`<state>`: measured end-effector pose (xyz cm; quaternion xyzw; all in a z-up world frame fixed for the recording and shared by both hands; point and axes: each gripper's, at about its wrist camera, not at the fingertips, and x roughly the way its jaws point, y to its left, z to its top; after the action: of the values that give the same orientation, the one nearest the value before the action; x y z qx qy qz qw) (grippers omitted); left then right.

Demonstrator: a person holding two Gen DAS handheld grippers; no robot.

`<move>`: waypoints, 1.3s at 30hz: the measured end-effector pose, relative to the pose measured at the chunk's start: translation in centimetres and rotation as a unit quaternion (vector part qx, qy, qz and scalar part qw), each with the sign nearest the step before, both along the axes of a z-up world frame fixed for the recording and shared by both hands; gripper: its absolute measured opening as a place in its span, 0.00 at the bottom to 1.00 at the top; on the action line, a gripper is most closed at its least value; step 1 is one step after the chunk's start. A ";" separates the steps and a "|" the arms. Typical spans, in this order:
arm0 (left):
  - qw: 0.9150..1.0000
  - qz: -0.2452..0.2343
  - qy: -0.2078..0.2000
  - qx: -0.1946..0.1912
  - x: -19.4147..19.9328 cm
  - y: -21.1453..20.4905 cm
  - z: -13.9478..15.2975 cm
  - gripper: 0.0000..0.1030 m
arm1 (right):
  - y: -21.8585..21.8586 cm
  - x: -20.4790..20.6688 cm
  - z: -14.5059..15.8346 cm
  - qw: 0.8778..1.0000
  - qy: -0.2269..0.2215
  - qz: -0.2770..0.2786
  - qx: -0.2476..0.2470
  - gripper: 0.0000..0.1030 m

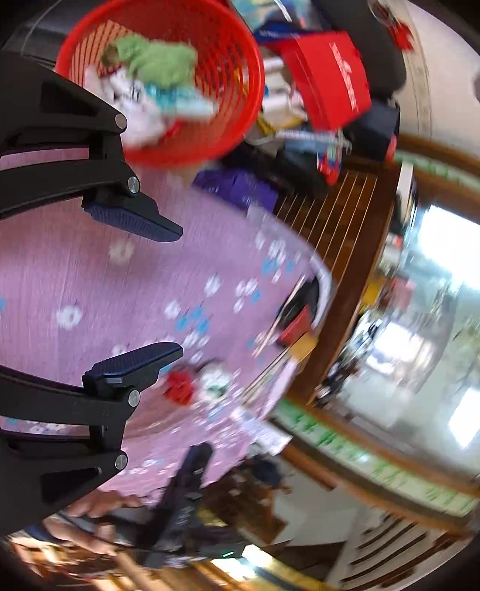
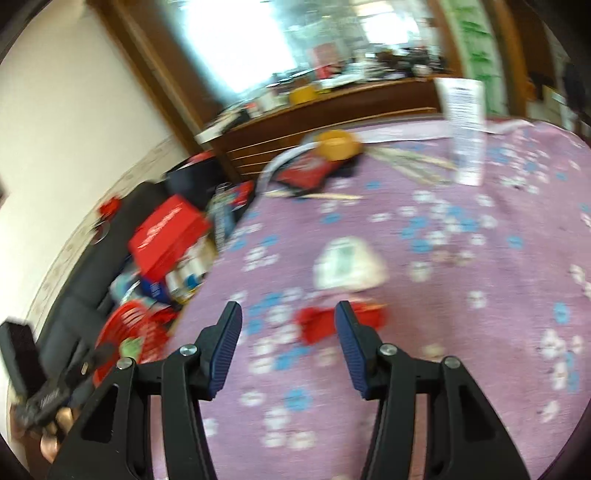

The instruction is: Collect trash

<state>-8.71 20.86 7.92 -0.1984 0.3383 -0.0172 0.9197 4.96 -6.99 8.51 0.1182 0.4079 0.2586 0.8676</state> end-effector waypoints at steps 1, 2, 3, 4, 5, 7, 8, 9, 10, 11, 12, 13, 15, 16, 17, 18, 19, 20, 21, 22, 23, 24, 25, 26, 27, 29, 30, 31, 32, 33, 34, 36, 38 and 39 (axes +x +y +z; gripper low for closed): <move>1.000 -0.012 0.005 0.005 0.4 -1.0 -0.2 1.00 | -0.9 0.7 -0.4 1.000 0.005 -0.014 -0.005 0.52; 0.999 -0.029 0.012 0.010 0.9 -2.2 -0.4 1.00 | -1.5 1.2 -0.6 1.000 0.009 -0.022 -0.007 0.52; 0.999 -0.040 0.017 0.014 1.3 -3.0 -0.6 1.00 | -2.2 2.3 -1.1 0.999 0.018 -0.034 -0.007 0.52; 0.998 -0.054 0.025 0.020 1.8 -4.1 -0.9 1.00 | -2.7 3.1 -1.7 0.999 0.028 -0.039 -0.006 0.52; 0.997 -0.065 0.032 0.025 2.1 -4.9 -1.1 1.00 | -2.9 3.7 -2.2 0.998 0.037 -0.041 -0.003 0.52; 0.995 -0.086 0.042 0.034 2.8 -6.5 -1.5 1.00 | -3.0 6.0 -3.8 0.997 0.063 -0.042 0.014 0.52; 0.994 -0.094 0.045 0.038 3.0 -7.1 -1.6 1.00 | -2.5 6.8 -4.4 0.996 0.072 -0.040 0.016 0.53; 0.993 -0.100 0.049 0.043 3.1 -7.6 -1.7 1.00 | -2.2 7.5 -4.9 0.996 0.080 -0.039 0.011 0.53; 0.992 -0.106 0.052 0.047 3.3 -8.0 -1.8 1.00 | -1.4 8.6 -5.6 0.995 0.091 -0.036 0.007 0.53; 0.991 -0.110 0.056 0.050 3.5 -8.3 -1.9 1.00 | -0.7 9.2 -6.0 0.995 0.096 -0.030 0.005 0.53; 0.991 -0.111 0.058 0.051 3.7 -8.5 -1.9 1.00 | 0.3 10.3 -6.6 0.995 0.101 -0.024 -0.003 0.53; 0.991 -0.112 0.060 0.052 4.0 -8.5 -1.9 1.00 | 0.8 10.5 -6.9 0.994 0.102 -0.023 -0.012 0.53; 0.990 -0.111 0.064 0.052 4.5 -8.5 -1.7 1.00 | 2.8 11.4 -7.8 0.993 0.105 -0.009 -0.045 0.53; 0.990 -0.110 0.067 0.053 4.8 -8.5 -1.6 1.00 | 3.1 11.4 -8.0 0.993 0.108 0.001 -0.043 0.49; 0.990 -0.109 0.070 0.054 4.9 -8.6 -1.6 1.00 | 3.5 11.2 -8.1 0.993 0.109 0.014 -0.038 0.41; 0.990 -0.109 0.072 0.054 5.2 -8.6 -1.6 1.00 | 3.8 10.6 -7.8 0.994 0.102 0.020 -0.042 0.35; 0.990 -0.109 0.073 0.054 5.5 -8.7 -1.5 1.00 | 3.6 10.2 -7.5 0.994 0.092 0.014 -0.049 0.34; 0.990 -0.108 0.076 0.053 6.0 -8.9 -1.6 1.00 | 3.1 9.7 -7.0 0.995 0.081 0.006 -0.052 0.34; 0.990 -0.107 0.078 0.053 6.4 -9.1 -1.7 1.00 | 2.2 9.0 -6.1 0.997 0.066 -0.001 -0.046 0.33; 0.989 -0.108 0.079 0.056 6.8 -9.5 -1.7 1.00 | 1.4 8.7 -5.5 0.997 0.058 -0.009 -0.041 0.33; 0.989 -0.108 0.079 0.059 7.2 -10.0 -1.8 1.00 | 0.3 8.2 -4.7 0.998 0.045 -0.023 -0.036 0.33; 0.989 -0.108 0.080 0.066 7.7 -10.6 -1.9 1.00 | -1.2 7.5 -3.6 0.998 0.027 -0.042 -0.033 0.33; 0.988 -0.108 0.080 0.073 8.2 -11.2 -1.9 1.00 | -2.1 7.2 -3.2 0.998 0.017 -0.051 -0.032 0.33; 0.988 -0.108 0.077 0.081 8.8 -11.6 -2.0 1.00 | -3.2 6.7 -2.7 0.998 0.006 -0.062 -0.029 0.33; 0.987 -0.105 0.075 0.091 9.4 -12.1 -2.0 1.00 | -4.6 6.3 -2.4 0.997 -0.002 -0.072 -0.022 0.33; 0.986 -0.105 0.080 0.103 10.8 -12.8 -2.2 1.00 | -6.5 6.4 -2.8 0.997 0.001 -0.079 -0.002 0.33; 0.985 -0.109 0.084 0.102 11.7 -13.2 -2.3 1.00 | -7.3 6.6 -3.2 0.997 0.006 -0.080 0.014 0.33; 0.985 -0.108 0.088 0.102 12.5 -13.6 -2.5 1.00 | -7.9 6.8 -3.5 0.996 0.012 -0.081 0.023 0.33; 0.985 -0.106 0.088 0.103 13.2 -13.8 -2.6 1.00 | -8.5 7.2 -4.1 0.996 0.022 -0.085 0.032 0.33; 0.984 -0.109 0.088 0.106 13.7 -14.1 -2.8 1.00 | -9.2 7.5 -4.7 0.994 0.035 -0.090 0.043 0.33; 0.982 -0.114 0.095 0.115 14.3 -14.5 -3.2 1.00 | -9.6 7.8 -4.8 0.994 0.041 -0.092 0.052 0.33; 0.979 -0.113 0.106 0.130 14.9 -14.9 -4.1 1.00 | -9.9 8.1 -4.9 0.993 0.046 -0.092 0.065 0.33; 0.978 -0.121 0.108 0.134 14.8 -15.2 -4.9 1.00 | -9.8 8.0 -4.9 0.992 0.045 -0.093 0.073 0.34; 0.977 -0.124 0.108 0.136 14.8 -15.4 -5.2 1.00 | -9.7 7.9 -4.8 0.992 0.044 -0.089 0.074 0.34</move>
<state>6.12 5.48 2.73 -0.0284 0.4572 -0.0631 0.8867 12.88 -16.70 3.71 0.2296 0.4128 0.2043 0.8574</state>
